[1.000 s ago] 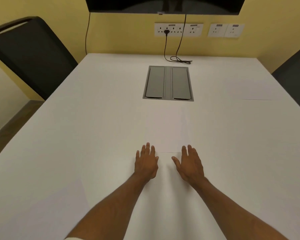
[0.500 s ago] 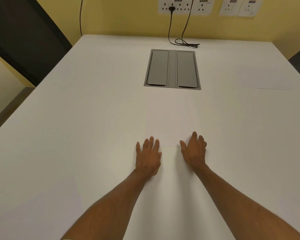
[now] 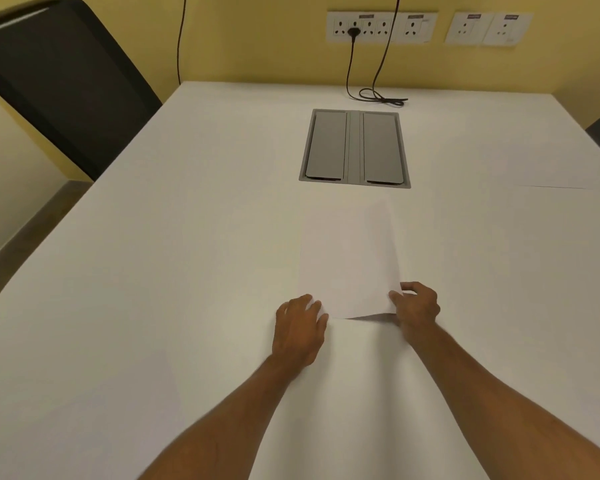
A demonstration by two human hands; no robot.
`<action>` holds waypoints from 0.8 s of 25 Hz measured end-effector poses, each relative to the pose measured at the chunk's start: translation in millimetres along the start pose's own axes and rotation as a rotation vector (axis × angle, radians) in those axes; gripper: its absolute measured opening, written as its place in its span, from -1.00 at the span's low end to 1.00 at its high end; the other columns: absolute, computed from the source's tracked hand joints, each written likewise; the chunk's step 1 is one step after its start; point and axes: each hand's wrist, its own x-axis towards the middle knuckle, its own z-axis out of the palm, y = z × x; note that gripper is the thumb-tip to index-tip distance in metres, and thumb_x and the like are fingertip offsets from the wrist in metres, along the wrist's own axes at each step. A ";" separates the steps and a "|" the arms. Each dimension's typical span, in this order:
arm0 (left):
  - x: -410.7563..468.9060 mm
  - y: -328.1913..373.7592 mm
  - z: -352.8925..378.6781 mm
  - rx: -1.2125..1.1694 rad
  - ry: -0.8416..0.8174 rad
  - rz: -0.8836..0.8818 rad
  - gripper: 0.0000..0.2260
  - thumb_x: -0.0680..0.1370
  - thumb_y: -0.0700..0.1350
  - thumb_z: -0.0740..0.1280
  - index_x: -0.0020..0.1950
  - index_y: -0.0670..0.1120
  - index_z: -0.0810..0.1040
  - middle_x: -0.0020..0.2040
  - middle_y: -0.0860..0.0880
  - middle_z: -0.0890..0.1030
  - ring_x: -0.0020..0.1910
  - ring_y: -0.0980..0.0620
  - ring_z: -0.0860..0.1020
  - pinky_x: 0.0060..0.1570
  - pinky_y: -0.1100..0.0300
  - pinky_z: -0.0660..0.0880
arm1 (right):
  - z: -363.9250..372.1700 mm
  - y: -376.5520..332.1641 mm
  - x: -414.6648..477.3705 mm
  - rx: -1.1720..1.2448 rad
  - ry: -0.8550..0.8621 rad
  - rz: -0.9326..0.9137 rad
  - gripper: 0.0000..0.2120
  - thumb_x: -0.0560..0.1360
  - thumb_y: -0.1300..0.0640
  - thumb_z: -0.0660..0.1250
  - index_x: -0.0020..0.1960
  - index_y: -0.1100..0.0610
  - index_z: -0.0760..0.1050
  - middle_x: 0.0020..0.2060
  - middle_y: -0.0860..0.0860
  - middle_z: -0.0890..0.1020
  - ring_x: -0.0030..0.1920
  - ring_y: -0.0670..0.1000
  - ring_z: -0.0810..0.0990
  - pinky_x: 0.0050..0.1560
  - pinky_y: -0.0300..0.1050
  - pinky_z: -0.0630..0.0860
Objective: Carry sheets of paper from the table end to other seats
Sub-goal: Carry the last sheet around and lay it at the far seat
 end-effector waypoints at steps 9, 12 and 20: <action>2.0 30.3 -117.4 -1.275 0.034 -0.946 -0.46 0.48 0.17 0.36 0.17 -0.28 0.50 0.15 -0.19 0.56 0.15 -0.22 0.55 0.14 -0.04 0.53 | -65.0 -18.9 -69.5 0.411 -0.216 0.053 -0.79 0.44 0.42 0.39 0.05 0.26 0.53 -0.05 0.21 0.59 -0.07 0.18 0.59 -0.08 0.09 0.57; -15.8 29.6 -151.9 -1.333 -0.074 -0.834 -0.62 0.48 -0.04 0.42 0.15 -0.29 0.53 0.04 -0.18 0.58 -0.05 -0.16 0.58 0.03 0.01 0.54 | -91.0 -32.8 -100.8 0.436 -0.328 0.013 -0.84 0.45 0.43 0.36 -0.01 0.26 0.52 -0.16 0.19 0.61 -0.19 0.11 0.61 -0.21 0.00 0.58; -110.7 44.7 -228.3 -1.422 0.018 -0.632 -0.68 0.53 -0.42 0.27 0.30 -0.32 0.45 0.22 -0.30 0.56 -0.07 -0.14 0.57 0.06 0.03 0.51 | -161.6 -57.3 -174.6 0.322 -0.587 -0.070 -0.82 0.43 0.37 0.42 -0.01 0.21 0.55 -0.18 0.13 0.69 -0.21 0.06 0.67 -0.33 -0.12 0.63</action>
